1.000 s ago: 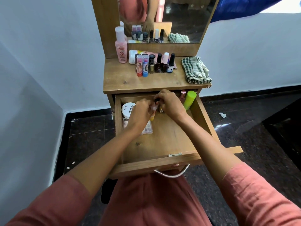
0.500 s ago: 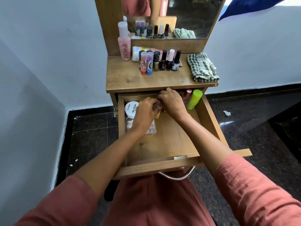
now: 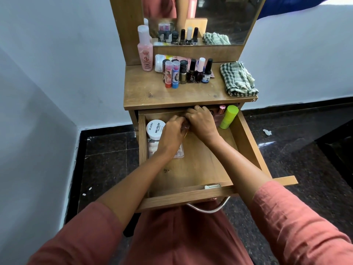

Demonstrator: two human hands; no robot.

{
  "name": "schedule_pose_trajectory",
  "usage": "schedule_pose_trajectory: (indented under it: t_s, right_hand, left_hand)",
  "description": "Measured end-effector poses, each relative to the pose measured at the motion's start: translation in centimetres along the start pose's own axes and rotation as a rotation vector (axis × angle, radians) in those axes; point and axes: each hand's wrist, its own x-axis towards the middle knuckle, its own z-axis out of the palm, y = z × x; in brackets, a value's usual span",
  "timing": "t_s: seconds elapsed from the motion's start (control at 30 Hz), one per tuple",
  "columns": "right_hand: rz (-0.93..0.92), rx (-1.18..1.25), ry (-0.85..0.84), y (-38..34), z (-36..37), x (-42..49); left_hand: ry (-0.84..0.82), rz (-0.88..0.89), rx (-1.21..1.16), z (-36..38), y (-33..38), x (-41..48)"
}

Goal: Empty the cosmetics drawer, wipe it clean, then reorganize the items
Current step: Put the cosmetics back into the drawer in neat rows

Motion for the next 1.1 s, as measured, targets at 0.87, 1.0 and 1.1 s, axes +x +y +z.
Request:
schedule_pose_trajectory:
  t_s: [0.87,1.0,1.1]
  right_hand:
    - [0.078,0.52,0.23,1.4,-0.7,-2.3]
    - [0.104,0.585,0.275,1.5,-1.1,-2.2]
    - [0.114,0.67,0.373,1.6,-2.2,-1.1]
  left_hand:
    - [0.013,-0.012,-0.067,-0.8,0.4,0.0]
    - [0.028,0.015,-0.113,-1.6,0.4,-0.1]
    - [0.116,0.083,-0.126,-3.1,1.1,0.6]
